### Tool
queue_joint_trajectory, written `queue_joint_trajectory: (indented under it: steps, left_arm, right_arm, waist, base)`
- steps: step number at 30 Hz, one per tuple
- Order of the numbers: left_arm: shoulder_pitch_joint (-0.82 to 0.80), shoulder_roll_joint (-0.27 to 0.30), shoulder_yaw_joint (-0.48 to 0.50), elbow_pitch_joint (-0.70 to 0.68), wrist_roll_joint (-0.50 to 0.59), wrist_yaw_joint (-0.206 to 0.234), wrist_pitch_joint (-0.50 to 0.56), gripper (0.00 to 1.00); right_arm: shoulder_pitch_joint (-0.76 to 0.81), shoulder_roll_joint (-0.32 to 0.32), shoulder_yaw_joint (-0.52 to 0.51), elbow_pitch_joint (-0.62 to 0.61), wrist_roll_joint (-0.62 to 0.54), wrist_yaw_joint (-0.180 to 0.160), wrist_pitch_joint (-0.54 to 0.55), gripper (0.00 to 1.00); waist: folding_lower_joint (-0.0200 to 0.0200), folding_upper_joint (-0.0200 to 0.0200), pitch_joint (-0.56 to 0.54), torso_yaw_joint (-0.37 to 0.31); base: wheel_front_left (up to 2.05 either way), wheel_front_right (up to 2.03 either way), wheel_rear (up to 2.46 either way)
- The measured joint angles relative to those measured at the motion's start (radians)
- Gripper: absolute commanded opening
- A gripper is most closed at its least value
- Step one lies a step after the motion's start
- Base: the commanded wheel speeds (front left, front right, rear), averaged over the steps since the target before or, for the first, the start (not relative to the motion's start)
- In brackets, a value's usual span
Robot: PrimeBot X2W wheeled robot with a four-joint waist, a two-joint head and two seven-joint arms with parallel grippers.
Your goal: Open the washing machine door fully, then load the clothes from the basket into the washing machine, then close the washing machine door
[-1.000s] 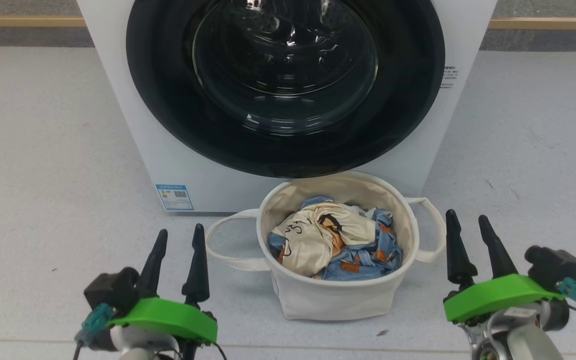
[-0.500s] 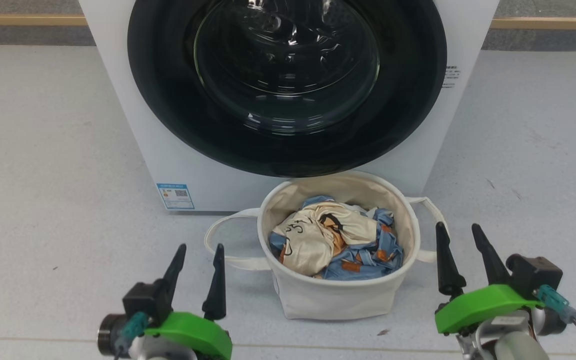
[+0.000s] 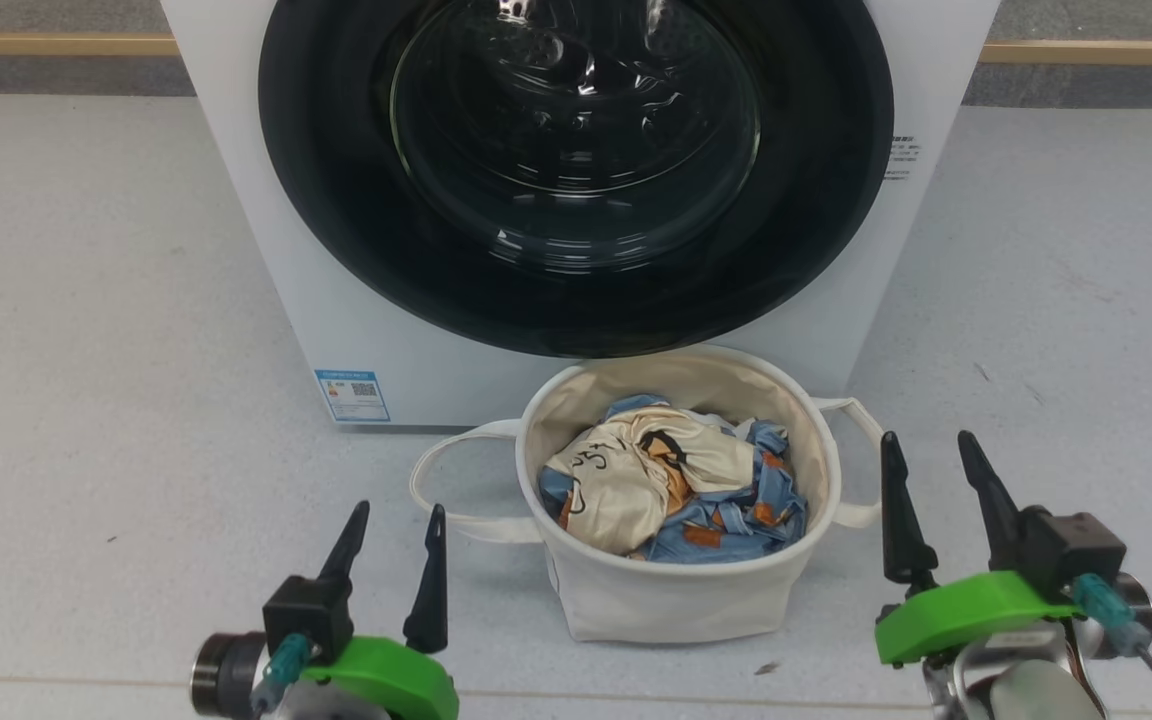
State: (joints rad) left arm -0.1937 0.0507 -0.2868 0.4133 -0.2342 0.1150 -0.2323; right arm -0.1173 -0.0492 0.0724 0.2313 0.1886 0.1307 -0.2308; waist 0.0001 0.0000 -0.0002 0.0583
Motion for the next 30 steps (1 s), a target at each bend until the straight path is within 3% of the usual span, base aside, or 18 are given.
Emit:
queue_joint_trajectory:
  steps: [7,30]
  left_arm:
    - [0.000,-0.002,-0.030,0.072,0.031,-0.020,-0.016,1.00]
    - [-0.023,-0.004,-0.015,0.033,-0.044,0.008,-0.016,1.00]
  right_arm:
    - [0.002,0.001,-0.002,0.069,-0.100,0.000,-0.018,1.00]
    - [0.000,0.001,-0.009,0.049,-0.072,0.000,-0.018,1.00]
  waist:
    - [0.0000,0.0000,-0.002,0.002]
    - [0.0000,0.0000,0.008,0.016]
  base:
    - [0.00,0.00,0.00]
    - [0.00,0.00,0.00]
